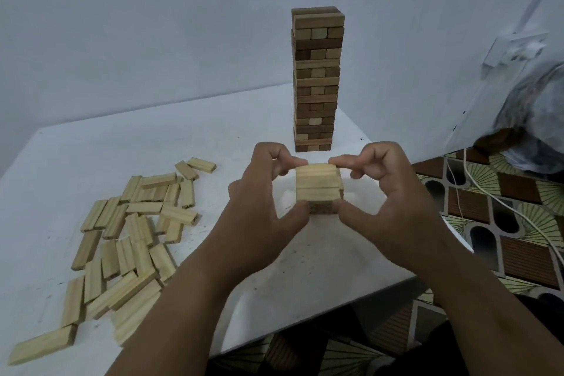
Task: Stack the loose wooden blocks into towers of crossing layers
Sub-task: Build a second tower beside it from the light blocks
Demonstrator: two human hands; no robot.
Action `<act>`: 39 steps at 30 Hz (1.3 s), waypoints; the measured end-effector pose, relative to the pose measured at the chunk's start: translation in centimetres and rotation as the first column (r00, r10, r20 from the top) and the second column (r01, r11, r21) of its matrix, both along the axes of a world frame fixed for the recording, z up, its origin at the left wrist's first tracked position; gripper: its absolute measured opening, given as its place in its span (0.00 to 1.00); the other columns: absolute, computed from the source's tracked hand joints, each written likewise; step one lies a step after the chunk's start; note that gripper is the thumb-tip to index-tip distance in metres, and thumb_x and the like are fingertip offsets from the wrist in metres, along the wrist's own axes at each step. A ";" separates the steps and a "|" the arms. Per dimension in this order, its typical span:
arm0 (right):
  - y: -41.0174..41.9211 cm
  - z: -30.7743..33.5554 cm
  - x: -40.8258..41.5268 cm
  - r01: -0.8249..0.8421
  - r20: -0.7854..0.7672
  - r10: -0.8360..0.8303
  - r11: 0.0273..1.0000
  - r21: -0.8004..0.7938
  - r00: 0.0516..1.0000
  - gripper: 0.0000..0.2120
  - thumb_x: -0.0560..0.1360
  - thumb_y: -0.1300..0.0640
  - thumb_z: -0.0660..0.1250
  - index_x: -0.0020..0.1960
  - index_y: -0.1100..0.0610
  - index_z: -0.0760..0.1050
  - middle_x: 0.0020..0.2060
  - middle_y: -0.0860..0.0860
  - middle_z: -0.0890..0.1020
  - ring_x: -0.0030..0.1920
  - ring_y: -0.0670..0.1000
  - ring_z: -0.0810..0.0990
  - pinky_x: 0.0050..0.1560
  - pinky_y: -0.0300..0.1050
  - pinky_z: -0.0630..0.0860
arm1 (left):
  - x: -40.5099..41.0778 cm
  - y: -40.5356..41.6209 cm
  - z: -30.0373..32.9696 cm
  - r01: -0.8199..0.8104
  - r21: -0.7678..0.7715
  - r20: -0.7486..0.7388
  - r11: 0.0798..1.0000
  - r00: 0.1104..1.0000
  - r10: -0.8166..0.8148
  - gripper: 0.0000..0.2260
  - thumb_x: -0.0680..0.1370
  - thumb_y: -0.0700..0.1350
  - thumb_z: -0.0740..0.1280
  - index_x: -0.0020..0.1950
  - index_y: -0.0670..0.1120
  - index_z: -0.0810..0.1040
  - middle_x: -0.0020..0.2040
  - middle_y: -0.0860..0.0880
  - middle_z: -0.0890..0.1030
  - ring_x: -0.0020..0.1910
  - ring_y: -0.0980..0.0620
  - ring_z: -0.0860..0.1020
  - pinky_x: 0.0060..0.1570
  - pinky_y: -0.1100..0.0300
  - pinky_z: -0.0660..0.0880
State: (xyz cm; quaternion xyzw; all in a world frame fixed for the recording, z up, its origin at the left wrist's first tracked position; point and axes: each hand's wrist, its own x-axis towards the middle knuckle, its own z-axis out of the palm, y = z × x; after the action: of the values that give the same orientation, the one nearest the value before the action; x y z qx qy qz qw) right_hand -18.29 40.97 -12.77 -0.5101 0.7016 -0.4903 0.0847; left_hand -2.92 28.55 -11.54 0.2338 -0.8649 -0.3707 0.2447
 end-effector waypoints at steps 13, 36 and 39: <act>-2.3 -2.0 -2.6 0.078 0.035 -0.081 0.994 0.077 0.996 0.26 0.71 0.56 0.76 0.59 0.45 0.62 0.49 0.24 0.71 0.57 0.29 0.70 0.48 0.16 0.64 | -3.9 -0.4 -0.5 -0.094 0.004 0.069 0.996 0.993 0.093 0.28 0.75 0.44 0.72 0.56 0.65 0.55 0.60 0.65 0.71 0.61 0.60 0.68 0.70 0.42 0.66; -1.5 -3.4 -1.0 0.217 -0.196 -0.159 0.920 0.327 0.968 0.39 0.71 0.26 0.48 0.77 0.43 0.49 0.79 0.43 0.50 0.77 0.48 0.49 0.74 0.53 0.44 | -3.2 1.1 -0.6 -0.230 -0.058 0.396 0.971 0.888 0.234 0.29 0.81 0.48 0.58 0.78 0.56 0.45 0.78 0.56 0.55 0.77 0.51 0.47 0.72 0.43 0.49; -1.9 -3.8 -0.3 0.268 -0.281 -0.160 0.874 0.404 0.946 0.45 0.68 0.23 0.34 0.78 0.45 0.41 0.79 0.43 0.41 0.78 0.47 0.39 0.72 0.52 0.37 | -3.7 1.4 -1.2 -0.211 -0.136 0.483 0.968 0.839 0.250 0.28 0.83 0.51 0.52 0.79 0.53 0.41 0.80 0.56 0.46 0.78 0.48 0.41 0.73 0.41 0.45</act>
State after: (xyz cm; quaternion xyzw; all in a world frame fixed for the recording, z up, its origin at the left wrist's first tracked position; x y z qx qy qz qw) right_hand -18.63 39.09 -16.60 -0.4516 0.8511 -0.2616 0.0568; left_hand -6.67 29.93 -12.73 0.4137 -0.8778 -0.2321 0.0660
